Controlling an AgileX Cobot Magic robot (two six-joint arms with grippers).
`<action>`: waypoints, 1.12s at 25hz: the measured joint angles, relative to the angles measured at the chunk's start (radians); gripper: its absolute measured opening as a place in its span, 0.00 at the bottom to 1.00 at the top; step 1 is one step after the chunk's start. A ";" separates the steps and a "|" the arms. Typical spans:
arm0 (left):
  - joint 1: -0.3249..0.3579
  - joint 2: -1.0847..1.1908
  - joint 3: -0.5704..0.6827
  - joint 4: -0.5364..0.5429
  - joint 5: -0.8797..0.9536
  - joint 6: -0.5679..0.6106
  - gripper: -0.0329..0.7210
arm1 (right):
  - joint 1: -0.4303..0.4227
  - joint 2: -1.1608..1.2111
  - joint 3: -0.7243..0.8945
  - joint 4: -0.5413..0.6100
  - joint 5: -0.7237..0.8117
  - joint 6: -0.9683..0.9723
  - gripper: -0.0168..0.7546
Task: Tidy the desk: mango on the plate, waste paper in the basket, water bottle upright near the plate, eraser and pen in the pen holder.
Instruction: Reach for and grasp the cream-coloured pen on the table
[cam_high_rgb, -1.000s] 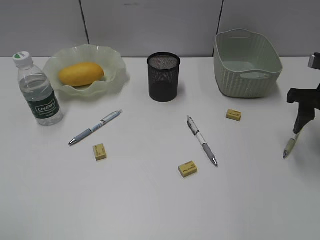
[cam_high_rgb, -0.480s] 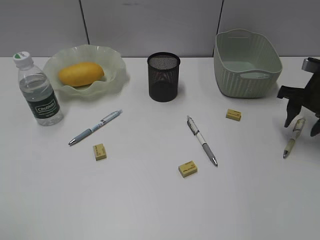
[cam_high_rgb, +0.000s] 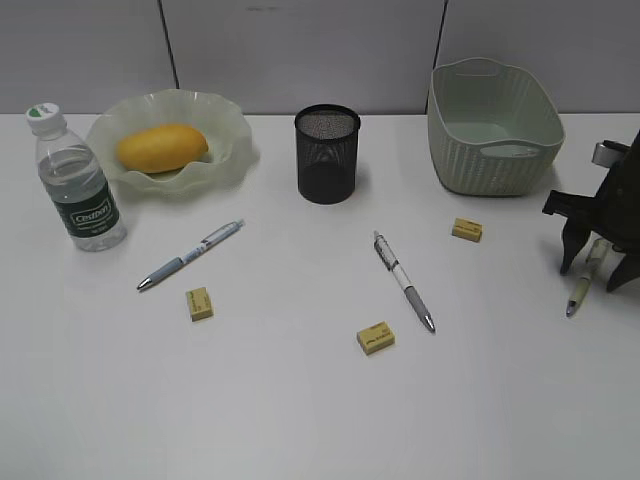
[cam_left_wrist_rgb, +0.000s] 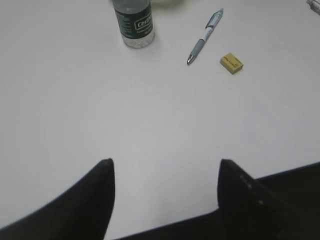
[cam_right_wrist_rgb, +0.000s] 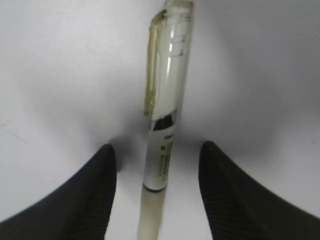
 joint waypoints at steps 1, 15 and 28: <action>0.000 0.000 0.000 0.000 0.000 0.000 0.69 | 0.000 0.001 0.000 -0.001 -0.002 0.000 0.57; 0.000 0.000 0.000 0.000 0.000 0.000 0.69 | 0.000 0.011 -0.003 -0.012 -0.010 0.002 0.18; 0.000 0.000 0.000 0.000 0.000 0.000 0.69 | 0.000 -0.097 -0.003 -0.012 -0.011 -0.097 0.18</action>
